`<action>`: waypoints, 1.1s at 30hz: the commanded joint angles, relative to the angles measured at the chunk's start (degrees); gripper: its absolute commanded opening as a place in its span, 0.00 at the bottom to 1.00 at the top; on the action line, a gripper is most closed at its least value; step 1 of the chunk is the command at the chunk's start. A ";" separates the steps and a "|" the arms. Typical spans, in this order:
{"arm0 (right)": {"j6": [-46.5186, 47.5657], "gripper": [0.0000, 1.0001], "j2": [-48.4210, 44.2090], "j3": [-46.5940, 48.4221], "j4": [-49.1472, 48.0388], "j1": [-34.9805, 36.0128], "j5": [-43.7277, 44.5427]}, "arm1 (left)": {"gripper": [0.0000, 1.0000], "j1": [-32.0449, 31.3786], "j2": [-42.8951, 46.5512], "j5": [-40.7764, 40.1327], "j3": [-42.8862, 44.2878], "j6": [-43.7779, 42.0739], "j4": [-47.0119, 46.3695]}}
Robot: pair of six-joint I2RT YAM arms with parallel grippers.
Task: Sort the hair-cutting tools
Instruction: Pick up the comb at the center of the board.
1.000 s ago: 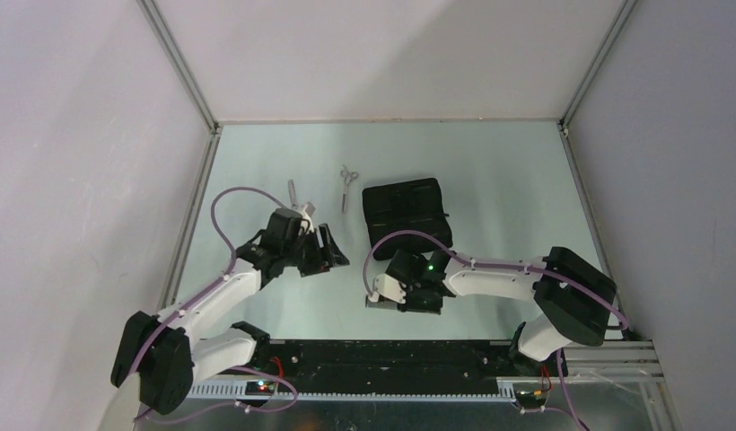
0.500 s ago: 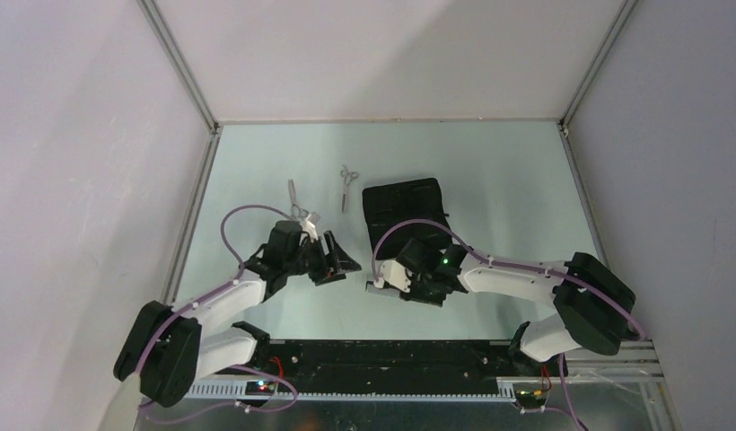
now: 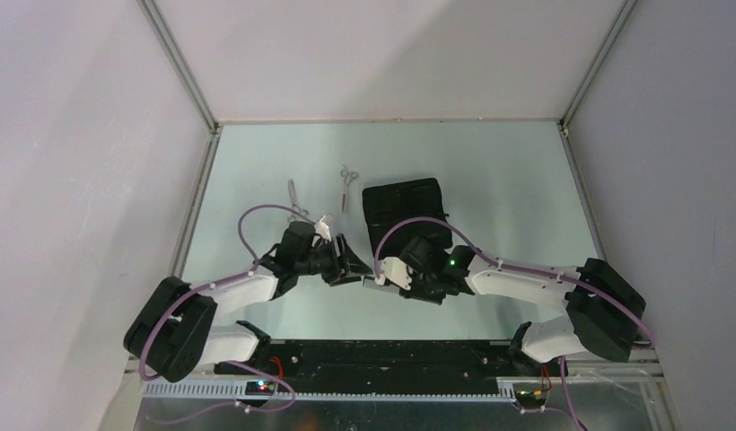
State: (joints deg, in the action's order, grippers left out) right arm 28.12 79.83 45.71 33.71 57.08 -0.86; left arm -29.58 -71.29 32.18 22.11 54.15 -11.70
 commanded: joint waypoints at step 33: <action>-38.23 0.63 -7.78 3.02 -24.27 -10.98 17.72 | 0.00 6.91 29.69 -21.33 -4.50 2.04 3.10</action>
State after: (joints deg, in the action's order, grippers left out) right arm 3.62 67.24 42.87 9.54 48.29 8.05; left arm -23.66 -47.81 18.59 19.51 56.40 -13.10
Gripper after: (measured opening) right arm 0.626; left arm 0.020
